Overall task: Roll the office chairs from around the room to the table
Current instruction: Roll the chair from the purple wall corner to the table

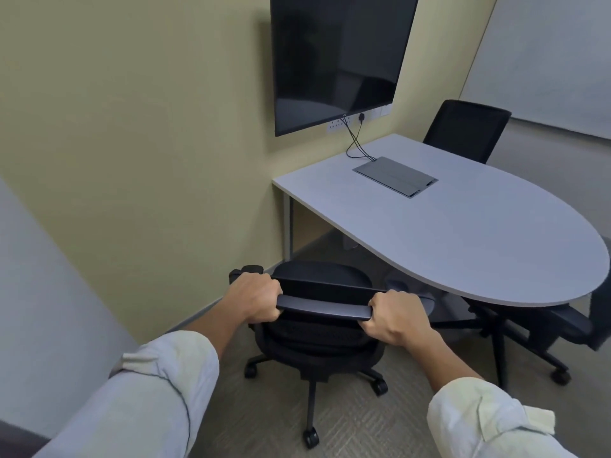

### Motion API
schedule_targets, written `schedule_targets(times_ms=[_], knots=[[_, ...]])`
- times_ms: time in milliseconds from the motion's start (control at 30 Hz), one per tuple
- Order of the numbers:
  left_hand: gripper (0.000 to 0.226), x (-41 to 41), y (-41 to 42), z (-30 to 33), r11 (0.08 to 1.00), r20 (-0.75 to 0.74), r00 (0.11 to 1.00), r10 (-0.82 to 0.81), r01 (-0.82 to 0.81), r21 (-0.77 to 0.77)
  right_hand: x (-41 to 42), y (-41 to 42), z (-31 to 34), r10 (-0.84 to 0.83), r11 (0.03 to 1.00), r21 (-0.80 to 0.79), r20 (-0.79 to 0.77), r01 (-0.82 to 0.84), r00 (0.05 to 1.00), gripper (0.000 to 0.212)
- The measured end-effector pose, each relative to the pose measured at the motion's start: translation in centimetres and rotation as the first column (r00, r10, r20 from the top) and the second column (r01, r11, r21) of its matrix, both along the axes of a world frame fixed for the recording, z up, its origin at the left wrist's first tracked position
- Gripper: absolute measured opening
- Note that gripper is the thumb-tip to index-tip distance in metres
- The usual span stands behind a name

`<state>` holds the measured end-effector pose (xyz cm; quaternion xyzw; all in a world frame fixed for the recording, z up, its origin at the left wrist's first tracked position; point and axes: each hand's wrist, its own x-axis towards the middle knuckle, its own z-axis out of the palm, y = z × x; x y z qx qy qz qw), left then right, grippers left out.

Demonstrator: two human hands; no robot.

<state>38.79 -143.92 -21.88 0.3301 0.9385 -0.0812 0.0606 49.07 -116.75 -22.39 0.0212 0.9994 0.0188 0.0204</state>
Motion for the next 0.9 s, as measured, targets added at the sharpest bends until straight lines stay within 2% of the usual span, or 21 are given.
schedule_targets(times_ms=[167, 400, 667, 900], knots=[[0.014, -5.2, -0.6, -0.7, 1.0, 0.011, 1.0, -0.024, 0.024, -0.012, -3.3, -1.2, -0.3, -0.052, 0.998, -0.02, -0.012, 0.052, 0.999, 0.036], [0.013, -13.2, -1.3, -0.7, 0.991, 0.01, 0.995, -0.099, 0.1, -0.091, -8.3, -3.5, -0.5, -0.135, 0.987, -0.086, -0.003, 0.135, 0.991, 0.023], [0.009, -22.3, -1.6, -0.2, 0.966, 0.035, 0.98, -0.196, 0.199, -0.163, -14.5, -5.4, 0.0, -0.202, 0.968, -0.151, -0.003, 0.199, 0.979, 0.024], [0.01, -30.3, -2.0, -1.1, 0.956, -0.004, 0.961, -0.275, 0.273, -0.108, -20.1, -7.4, 0.0, -0.29, 0.943, -0.163, 0.023, 0.29, 0.957, 0.025]])
